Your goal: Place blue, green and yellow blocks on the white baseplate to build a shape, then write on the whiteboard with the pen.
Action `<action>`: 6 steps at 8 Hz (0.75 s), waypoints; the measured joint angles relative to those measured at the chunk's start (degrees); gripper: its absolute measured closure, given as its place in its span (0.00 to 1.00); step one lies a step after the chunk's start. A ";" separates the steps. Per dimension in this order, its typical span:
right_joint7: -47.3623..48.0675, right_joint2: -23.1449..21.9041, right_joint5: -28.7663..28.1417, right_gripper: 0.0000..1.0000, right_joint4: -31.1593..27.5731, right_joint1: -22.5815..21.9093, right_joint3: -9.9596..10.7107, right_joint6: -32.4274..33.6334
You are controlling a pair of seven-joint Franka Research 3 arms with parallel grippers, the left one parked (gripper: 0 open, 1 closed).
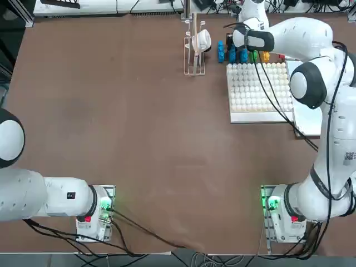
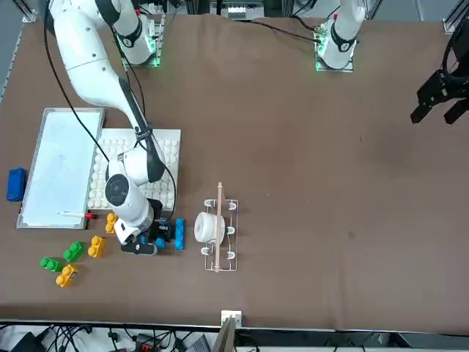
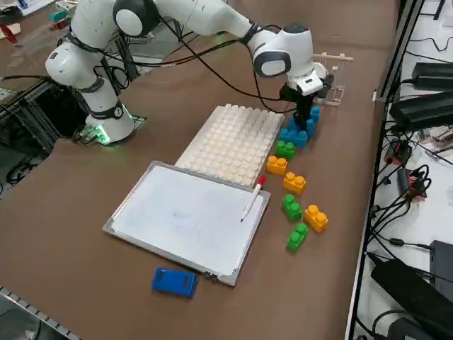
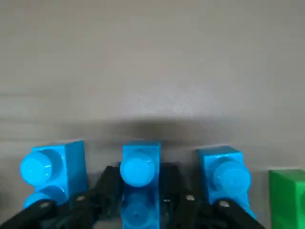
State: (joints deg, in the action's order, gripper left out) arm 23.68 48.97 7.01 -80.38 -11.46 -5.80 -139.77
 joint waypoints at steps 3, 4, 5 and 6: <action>-0.36 0.01 0.05 0.59 0.19 -0.07 0.00 0.00; -0.92 0.01 0.06 0.59 0.29 -0.07 0.00 0.00; -1.63 -0.04 0.58 0.59 0.53 -0.06 0.00 -0.01; -2.83 -0.46 1.65 0.59 1.23 -0.02 0.01 0.69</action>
State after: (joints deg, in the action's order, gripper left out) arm 20.86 48.51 8.67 -79.15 -11.47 -5.79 -139.08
